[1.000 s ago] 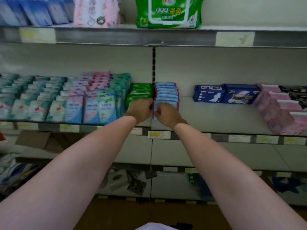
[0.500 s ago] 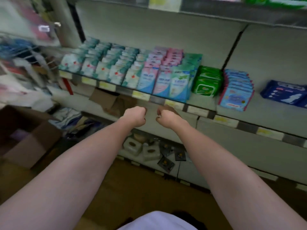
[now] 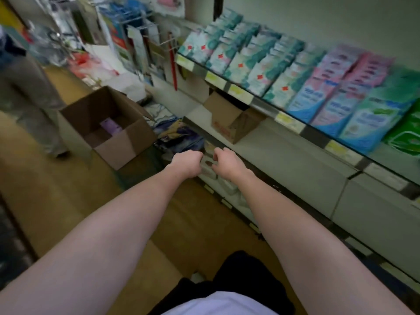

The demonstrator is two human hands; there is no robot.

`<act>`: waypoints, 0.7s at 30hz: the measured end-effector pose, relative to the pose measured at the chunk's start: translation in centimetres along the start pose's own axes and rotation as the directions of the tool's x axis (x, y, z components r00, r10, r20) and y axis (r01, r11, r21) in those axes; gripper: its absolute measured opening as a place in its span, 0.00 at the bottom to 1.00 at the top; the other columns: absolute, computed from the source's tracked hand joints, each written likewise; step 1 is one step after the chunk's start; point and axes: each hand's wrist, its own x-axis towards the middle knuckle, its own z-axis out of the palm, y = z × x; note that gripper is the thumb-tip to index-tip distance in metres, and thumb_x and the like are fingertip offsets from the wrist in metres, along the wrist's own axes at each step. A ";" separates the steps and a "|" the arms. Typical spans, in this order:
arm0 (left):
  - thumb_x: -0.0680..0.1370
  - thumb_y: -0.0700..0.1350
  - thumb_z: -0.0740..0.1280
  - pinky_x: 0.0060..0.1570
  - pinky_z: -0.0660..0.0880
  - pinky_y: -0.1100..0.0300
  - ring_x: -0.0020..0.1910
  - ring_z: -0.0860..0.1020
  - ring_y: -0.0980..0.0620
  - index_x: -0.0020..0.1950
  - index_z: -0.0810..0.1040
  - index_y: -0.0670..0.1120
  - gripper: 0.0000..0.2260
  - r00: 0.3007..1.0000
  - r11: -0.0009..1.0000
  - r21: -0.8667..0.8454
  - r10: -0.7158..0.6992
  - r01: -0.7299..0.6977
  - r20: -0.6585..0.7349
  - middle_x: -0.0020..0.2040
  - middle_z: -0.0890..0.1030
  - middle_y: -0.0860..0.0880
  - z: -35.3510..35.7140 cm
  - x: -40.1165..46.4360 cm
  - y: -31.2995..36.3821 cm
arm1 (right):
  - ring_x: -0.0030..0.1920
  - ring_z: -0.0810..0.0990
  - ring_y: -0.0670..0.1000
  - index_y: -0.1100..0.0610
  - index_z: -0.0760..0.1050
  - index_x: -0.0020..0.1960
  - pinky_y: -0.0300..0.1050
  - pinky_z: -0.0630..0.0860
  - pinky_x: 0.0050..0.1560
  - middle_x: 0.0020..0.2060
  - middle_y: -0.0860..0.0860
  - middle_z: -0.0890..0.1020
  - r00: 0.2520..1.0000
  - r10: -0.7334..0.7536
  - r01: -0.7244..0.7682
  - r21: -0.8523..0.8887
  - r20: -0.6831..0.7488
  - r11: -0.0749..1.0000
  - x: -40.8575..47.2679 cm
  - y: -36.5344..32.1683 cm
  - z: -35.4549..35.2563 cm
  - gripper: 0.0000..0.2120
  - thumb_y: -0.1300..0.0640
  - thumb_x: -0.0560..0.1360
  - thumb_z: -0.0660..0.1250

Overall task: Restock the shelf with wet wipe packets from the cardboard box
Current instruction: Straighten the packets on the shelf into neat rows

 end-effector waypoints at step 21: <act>0.77 0.45 0.62 0.39 0.74 0.54 0.46 0.77 0.47 0.51 0.74 0.50 0.05 0.920 0.913 -0.113 -0.389 0.392 0.049 0.51 0.79 0.48 -2.9 9.1 -20.5 | 0.57 0.74 0.56 0.53 0.71 0.59 0.55 0.76 0.58 0.57 0.54 0.74 0.956 -0.185 0.176 0.063 0.228 0.982 23.9 -13.1 3.3 0.11 0.54 0.78 0.67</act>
